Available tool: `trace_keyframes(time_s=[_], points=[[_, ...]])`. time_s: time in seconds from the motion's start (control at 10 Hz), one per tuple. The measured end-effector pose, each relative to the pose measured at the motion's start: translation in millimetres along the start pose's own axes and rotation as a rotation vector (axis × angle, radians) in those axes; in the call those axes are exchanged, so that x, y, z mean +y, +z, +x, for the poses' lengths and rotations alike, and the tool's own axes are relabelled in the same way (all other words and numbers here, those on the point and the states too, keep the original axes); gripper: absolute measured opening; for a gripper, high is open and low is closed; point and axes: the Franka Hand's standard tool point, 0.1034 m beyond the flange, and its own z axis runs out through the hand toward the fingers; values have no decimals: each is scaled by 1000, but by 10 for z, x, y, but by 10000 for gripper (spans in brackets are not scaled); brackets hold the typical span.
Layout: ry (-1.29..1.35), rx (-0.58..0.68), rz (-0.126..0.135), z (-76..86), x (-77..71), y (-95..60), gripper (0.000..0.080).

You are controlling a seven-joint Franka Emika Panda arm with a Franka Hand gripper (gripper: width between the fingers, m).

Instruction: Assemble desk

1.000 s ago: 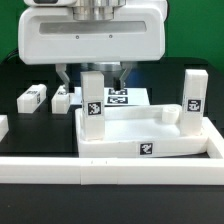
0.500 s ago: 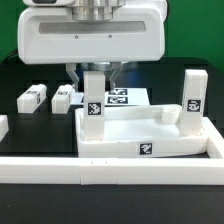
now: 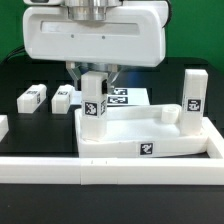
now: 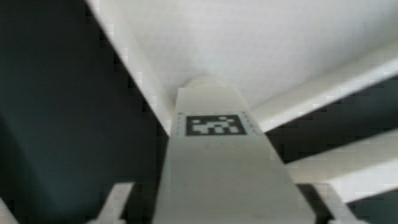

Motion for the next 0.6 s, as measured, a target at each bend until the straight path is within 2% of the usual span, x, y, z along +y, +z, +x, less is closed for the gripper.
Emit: trace_keyframes(time_s=[0.3, 0.6], points=[[404, -3, 13, -22, -15, 8, 288], [608, 0, 18, -15, -24, 6, 288]])
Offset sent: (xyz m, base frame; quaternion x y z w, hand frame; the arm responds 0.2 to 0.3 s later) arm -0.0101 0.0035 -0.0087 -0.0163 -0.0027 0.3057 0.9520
